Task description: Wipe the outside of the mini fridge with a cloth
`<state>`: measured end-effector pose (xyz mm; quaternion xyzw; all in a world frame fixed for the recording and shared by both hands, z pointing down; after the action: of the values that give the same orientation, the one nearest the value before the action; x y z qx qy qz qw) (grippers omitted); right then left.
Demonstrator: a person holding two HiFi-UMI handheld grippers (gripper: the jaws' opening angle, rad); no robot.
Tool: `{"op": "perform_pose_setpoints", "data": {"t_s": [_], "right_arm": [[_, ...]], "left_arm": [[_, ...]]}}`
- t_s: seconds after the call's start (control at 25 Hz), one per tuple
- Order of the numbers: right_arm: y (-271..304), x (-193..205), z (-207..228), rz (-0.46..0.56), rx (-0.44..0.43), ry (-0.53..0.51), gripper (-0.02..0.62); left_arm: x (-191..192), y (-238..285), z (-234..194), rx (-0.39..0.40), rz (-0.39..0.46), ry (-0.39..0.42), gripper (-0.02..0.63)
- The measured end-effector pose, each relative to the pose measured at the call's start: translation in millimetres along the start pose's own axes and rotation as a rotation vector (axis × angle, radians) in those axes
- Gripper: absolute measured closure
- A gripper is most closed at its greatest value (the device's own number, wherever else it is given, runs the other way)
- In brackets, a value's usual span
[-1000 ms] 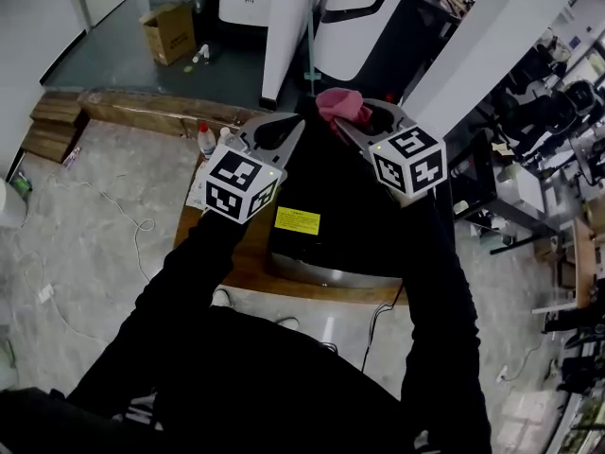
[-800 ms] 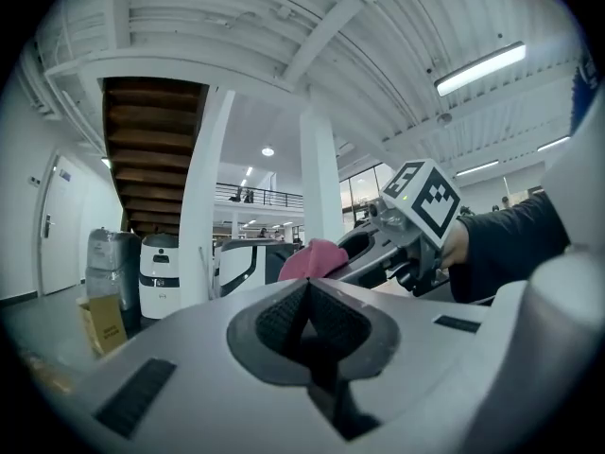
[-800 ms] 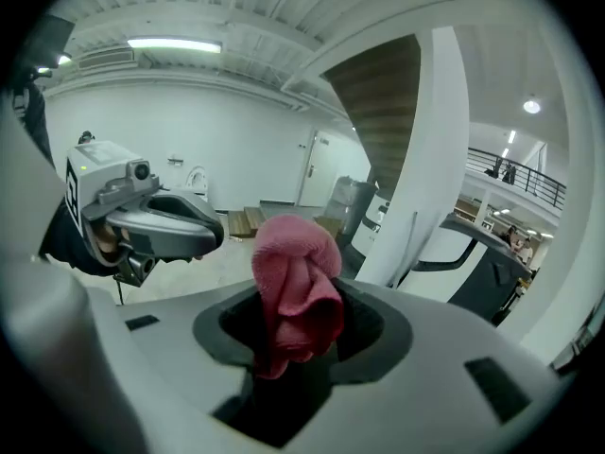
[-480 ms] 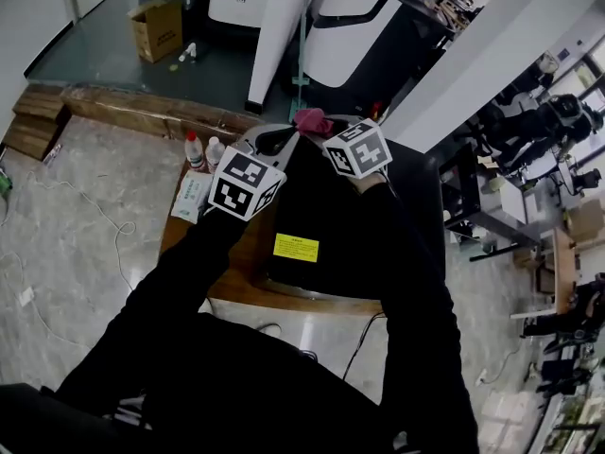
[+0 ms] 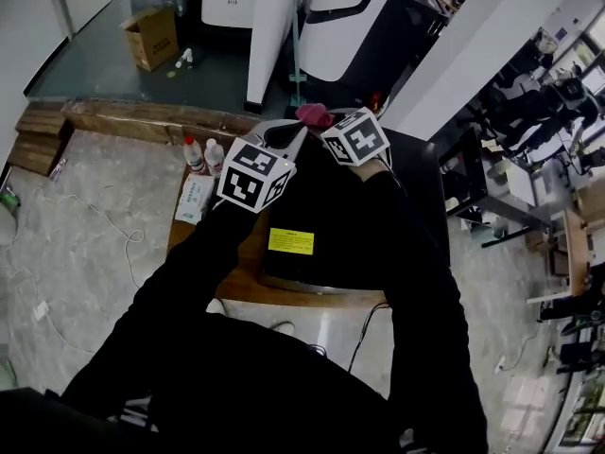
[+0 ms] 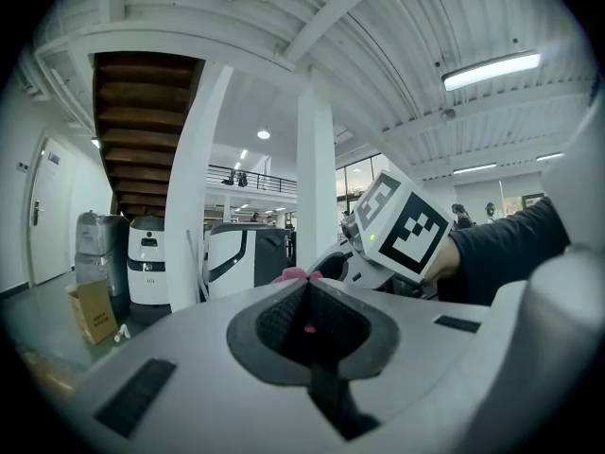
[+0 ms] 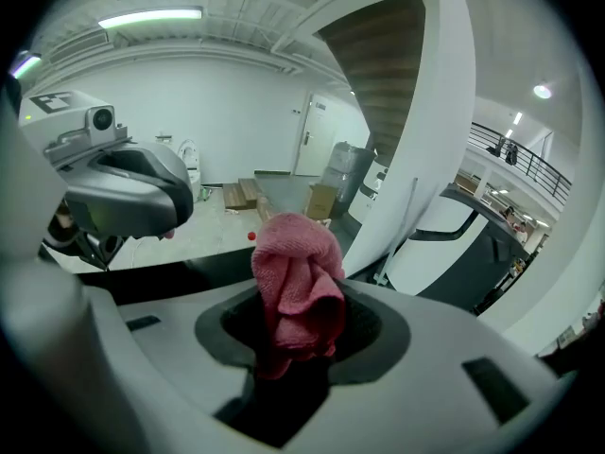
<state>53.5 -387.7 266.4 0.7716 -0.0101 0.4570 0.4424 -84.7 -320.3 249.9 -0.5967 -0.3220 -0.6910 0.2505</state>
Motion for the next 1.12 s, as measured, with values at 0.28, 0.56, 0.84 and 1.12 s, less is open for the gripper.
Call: {"op": "perform_pose_setpoints", "data": {"t_s": [0.28,0.56,0.84,1.12], "right_arm": [[-37.3,41.9,37.7,-0.031,0.052,0.052,0.437],[-87.0,97.4,75.7,-0.039,0.113,0.103,0.437],[-134.8,154.1,117.0,-0.054,0.186,0.174,0.437],[-180.2,207.8,155.2,-0.064,0.259,0.267,0.437]], "left_arm": [[-32.9,13.8,31.3,0.007,0.002,0.054,0.600],[-54.3,46.4,94.0,0.060,0.019,0.030,0.600],[-63.9,68.3,146.7,0.104,0.027,0.031,0.600],[-64.4,81.4,178.7,0.131,0.034,0.021,0.600]]}}
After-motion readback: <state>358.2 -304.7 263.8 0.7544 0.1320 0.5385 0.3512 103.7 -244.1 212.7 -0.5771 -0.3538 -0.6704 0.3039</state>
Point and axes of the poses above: the fingertips, and each gripper's own axes: y forward along the fingers, z to its right, x out of its underside, the point moved 9 cm from there along -y, backward along the fingers, and after that the axes turned 4 degrees about y, right-handed, at the moved point
